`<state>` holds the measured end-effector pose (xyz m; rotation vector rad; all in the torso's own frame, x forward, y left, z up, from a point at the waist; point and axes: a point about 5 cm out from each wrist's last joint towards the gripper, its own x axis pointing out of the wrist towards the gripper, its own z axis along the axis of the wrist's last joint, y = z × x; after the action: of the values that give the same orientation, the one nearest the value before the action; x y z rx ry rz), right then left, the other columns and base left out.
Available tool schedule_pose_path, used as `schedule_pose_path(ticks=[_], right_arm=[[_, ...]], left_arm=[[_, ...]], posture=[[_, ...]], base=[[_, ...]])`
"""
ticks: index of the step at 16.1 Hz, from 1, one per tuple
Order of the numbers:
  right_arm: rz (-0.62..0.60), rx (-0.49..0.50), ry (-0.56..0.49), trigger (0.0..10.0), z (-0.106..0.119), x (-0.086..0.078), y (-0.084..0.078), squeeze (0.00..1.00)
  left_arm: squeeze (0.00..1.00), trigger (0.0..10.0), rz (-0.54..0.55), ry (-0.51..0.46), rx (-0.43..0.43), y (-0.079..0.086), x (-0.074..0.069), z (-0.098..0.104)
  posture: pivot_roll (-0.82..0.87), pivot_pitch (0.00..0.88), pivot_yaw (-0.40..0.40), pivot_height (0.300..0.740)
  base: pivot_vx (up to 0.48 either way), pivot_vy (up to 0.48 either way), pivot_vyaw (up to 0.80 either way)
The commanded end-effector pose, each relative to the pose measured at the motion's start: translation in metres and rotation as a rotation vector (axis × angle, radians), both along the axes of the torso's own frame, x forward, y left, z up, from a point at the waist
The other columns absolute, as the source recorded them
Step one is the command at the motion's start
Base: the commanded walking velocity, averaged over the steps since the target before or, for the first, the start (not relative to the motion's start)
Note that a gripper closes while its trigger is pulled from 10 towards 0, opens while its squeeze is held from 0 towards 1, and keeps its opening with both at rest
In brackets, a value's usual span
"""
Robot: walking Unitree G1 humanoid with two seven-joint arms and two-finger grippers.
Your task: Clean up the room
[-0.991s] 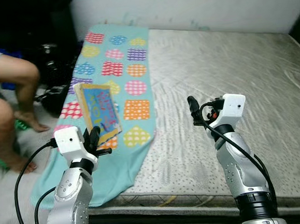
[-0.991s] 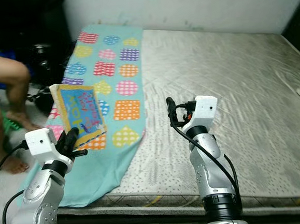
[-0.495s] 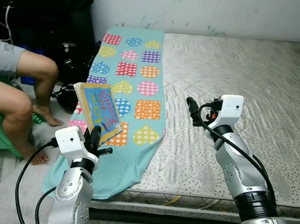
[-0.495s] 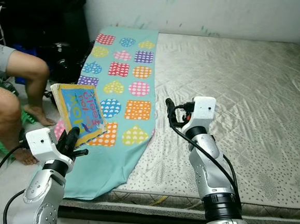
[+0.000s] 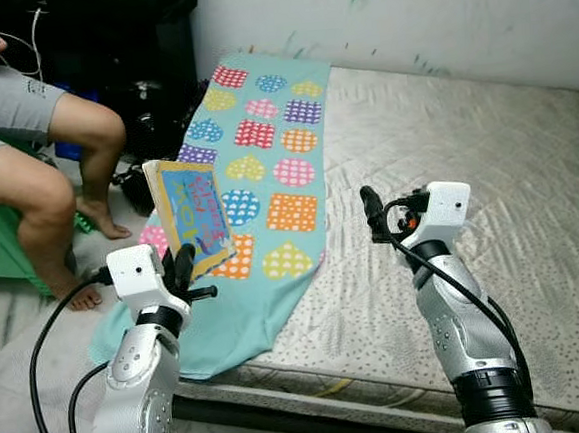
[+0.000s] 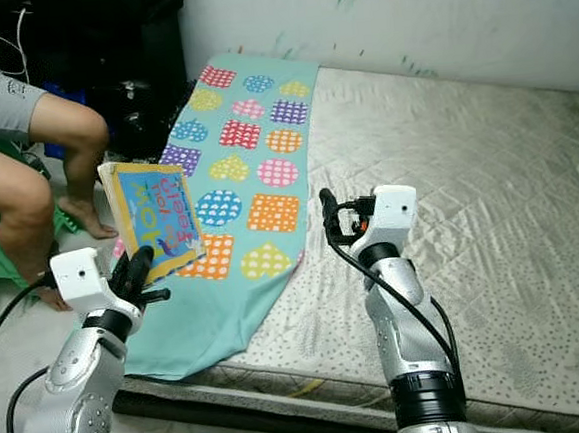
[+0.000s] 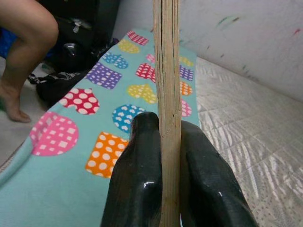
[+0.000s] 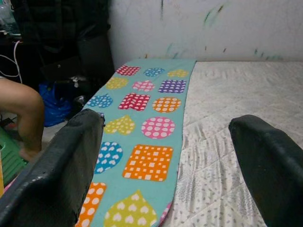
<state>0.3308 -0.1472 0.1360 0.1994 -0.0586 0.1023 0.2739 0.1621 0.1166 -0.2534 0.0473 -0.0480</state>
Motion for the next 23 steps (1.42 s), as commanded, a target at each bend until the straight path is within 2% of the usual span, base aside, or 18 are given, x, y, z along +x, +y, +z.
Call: schedule_pose_path(ticks=[1,11,16,23], right_arm=[[-0.009,-0.012,-0.002,10.0,0.0009,0.0012,-0.0046,0.0],[-0.016,-0.032,0.008,10.0,-0.0022,0.0,-0.0074,0.0],[-0.015,-0.039,0.005,10.0,-0.0018,0.0007,-0.0076,0.0],[-0.016,-0.042,0.002,10.0,-0.0011,0.0007,-0.0084,0.0]], left_arm=[[0.0,10.0,-0.02,-0.043,-0.001,-0.0054,0.0021,0.0071],[0.0,10.0,-0.031,-0.039,-0.002,-0.0073,0.0014,0.0066],[0.0,10.0,-0.035,-0.04,-0.001,-0.0095,0.0023,0.006],[0.0,10.0,-0.008,-0.064,0.019,-0.0087,0.0036,0.0067]], posture=[[-0.04,0.042,-0.057,0.74],[-0.05,0.049,-0.057,0.74],[-0.05,0.049,-0.059,0.74],[-0.05,0.049,-0.059,0.74]], base=[[0.0,-0.368,0.0],[0.0,-0.339,0.0],[0.0,-0.317,-0.8],[0.0,0.0,-0.15]])
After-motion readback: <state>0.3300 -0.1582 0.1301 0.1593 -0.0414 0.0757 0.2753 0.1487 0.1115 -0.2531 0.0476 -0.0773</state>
